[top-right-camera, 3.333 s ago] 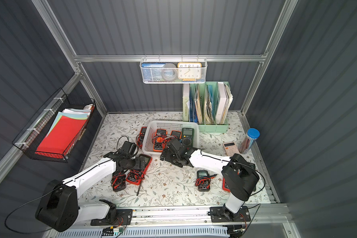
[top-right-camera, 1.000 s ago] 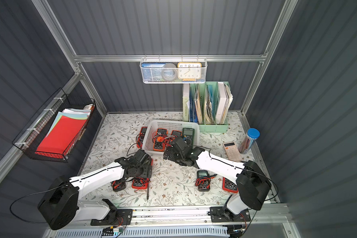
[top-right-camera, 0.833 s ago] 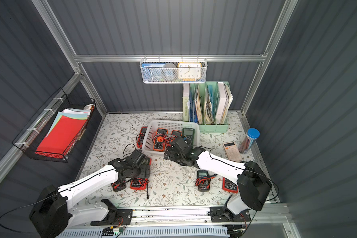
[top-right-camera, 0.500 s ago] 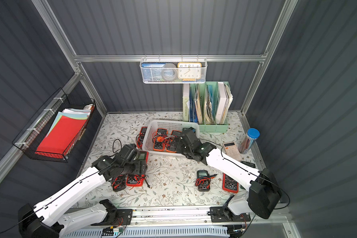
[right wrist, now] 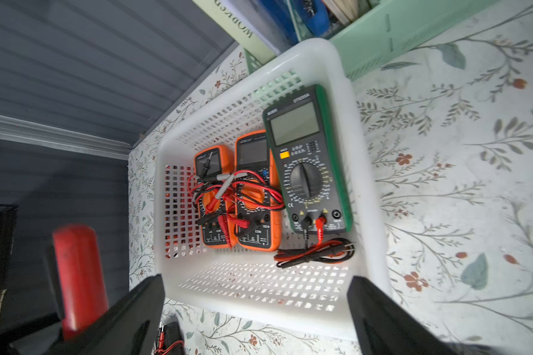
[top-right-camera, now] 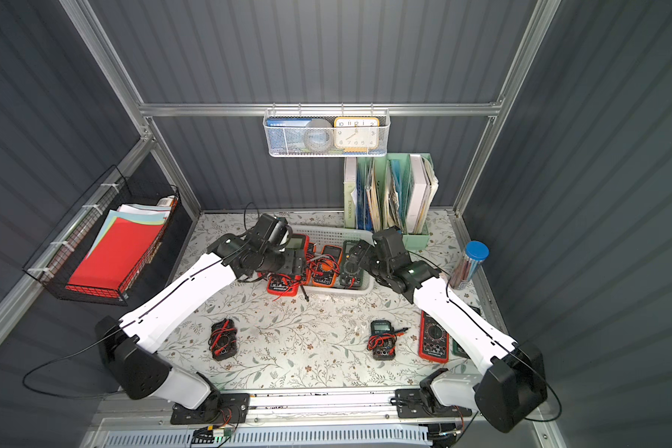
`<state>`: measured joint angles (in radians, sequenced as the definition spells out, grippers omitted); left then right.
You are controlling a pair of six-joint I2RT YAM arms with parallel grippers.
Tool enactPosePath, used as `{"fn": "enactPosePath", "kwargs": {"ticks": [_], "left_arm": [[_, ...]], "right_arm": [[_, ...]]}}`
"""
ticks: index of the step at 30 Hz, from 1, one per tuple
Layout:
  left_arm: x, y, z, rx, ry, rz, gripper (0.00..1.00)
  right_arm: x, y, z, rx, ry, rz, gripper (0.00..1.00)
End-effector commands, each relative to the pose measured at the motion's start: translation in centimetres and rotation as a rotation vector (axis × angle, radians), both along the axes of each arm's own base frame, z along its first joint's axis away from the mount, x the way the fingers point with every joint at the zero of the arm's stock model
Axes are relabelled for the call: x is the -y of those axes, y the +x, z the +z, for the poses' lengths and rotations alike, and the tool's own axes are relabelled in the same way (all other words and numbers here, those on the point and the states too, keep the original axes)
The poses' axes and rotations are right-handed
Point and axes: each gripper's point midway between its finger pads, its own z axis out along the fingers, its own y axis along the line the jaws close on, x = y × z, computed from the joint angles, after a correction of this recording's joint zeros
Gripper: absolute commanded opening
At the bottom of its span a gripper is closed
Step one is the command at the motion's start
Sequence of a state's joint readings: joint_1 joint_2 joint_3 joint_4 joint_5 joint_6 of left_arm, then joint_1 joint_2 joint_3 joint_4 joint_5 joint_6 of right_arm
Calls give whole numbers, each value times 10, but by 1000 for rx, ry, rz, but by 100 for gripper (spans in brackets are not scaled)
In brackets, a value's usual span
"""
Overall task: Put the multimeter into the basket
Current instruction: Place the multimeter in the basket.
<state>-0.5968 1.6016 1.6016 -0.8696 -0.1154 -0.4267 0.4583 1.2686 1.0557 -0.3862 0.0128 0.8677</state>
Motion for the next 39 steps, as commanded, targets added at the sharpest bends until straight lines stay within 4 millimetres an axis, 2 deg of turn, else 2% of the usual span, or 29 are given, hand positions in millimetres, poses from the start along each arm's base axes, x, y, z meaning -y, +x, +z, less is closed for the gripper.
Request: {"fn": "enactPosePath", "kwargs": {"ticks": [1,5,7,12,18,22,28,32,35,39], "left_arm": [[34,31,19,65,-61,-77,42],[67,59,1,34,-80,-114,42],[86,70,-11,18,-84,-136,42],[132,88,-36,-2,-91,-184,43],[172,97,-65,-20,-87,-215,43],[182,97,-85,-26,-62,-209,43],[184,96,-113,-42,-19,-173,43],[187,92,-124,-51,-3,-137,44],[190,90,-129,-47,-2,-117,55],[197,92,-132,-41,-14,-99,63]], "right_arm": [[20,-10,-19,-50,-35,-30,99],[45,-14,-37,-96,-51,-80,99],[58,-16,-32,-86,-29,-103,99],[88,-25,-45,-138,-25,-162,99],[104,-33,-51,-155,-19,-199,99],[106,-35,-50,-153,-16,-202,99],[105,-37,-53,-159,-4,-194,99],[103,-38,-55,-165,2,-190,99],[101,-37,-54,-166,14,-181,99],[97,-37,-53,-171,29,-165,99]]}}
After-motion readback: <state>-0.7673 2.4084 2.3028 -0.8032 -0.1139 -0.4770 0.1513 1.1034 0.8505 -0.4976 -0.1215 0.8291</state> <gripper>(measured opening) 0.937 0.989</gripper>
